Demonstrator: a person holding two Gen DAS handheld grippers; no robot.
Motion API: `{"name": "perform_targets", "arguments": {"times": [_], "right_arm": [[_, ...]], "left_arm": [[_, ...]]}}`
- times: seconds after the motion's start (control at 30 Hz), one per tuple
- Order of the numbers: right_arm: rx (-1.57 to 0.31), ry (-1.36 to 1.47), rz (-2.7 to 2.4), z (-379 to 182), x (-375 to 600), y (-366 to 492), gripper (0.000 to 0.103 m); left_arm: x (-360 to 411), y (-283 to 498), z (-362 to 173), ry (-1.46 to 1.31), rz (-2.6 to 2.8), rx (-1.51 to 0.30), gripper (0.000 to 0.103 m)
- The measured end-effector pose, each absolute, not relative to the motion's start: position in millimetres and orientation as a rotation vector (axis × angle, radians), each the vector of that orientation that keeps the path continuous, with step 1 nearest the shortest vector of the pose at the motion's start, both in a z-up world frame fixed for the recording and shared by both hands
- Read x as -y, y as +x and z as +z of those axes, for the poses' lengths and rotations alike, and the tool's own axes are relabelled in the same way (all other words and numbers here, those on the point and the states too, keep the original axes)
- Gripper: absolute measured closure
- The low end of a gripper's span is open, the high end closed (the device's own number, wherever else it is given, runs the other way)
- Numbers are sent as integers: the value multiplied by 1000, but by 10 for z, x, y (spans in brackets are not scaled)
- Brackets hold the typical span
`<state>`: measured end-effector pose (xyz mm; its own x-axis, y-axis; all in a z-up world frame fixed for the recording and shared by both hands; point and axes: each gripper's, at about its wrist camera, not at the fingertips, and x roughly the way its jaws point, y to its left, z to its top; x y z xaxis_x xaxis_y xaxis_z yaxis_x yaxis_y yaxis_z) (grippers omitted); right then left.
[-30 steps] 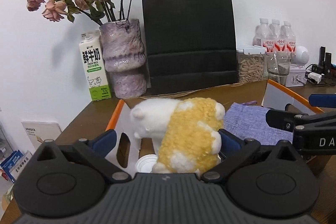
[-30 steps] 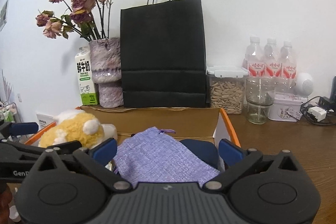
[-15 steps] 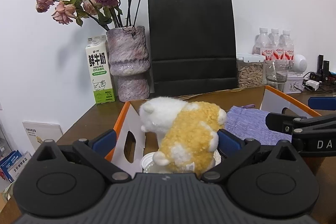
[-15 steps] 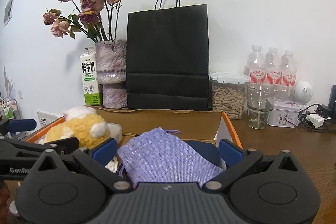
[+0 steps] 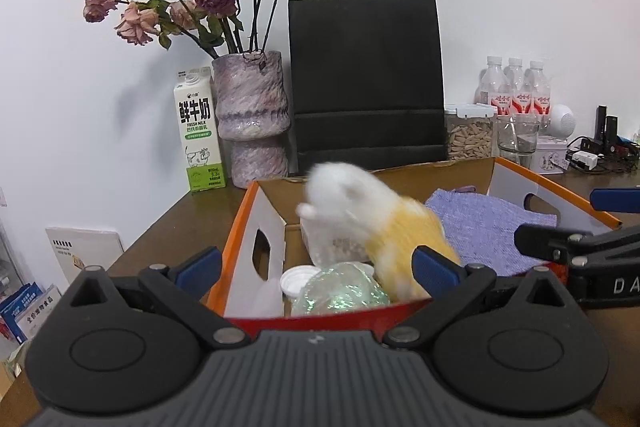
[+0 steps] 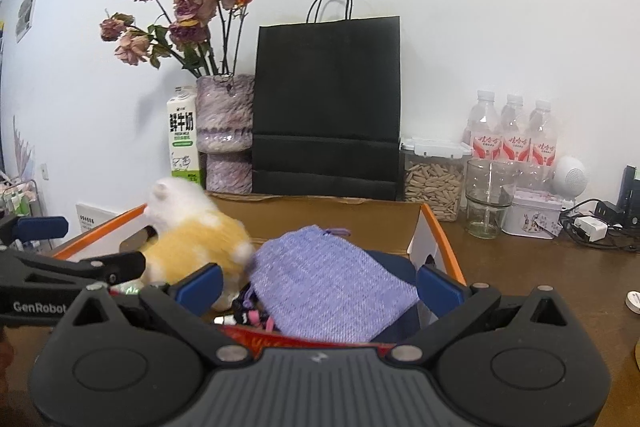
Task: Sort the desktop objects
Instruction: 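Move both tools back toward the black cable and white bottle cap, then grasp the coiled black cable with the left tool while the right grasps a white cap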
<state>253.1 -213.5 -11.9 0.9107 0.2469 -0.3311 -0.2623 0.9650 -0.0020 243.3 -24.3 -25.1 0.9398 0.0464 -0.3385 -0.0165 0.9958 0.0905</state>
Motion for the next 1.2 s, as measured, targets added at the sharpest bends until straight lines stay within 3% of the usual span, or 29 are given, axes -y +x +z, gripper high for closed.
{"name": "perform_targets", "arguments": {"times": [0.47,0.83,1.2], "right_arm": [[-344,-113,300,-170,2011,2066,0],[-524,-119,338,-329,1829,1972,0],[-665,-84,331,-488,1715,2069,10]], "left_arm": [[-37,2028,-313,41,-22,-432,0],[-251,1922,-429,28,-45,-522,0],[-439,2033,-536,52,-44,-595,0]]}}
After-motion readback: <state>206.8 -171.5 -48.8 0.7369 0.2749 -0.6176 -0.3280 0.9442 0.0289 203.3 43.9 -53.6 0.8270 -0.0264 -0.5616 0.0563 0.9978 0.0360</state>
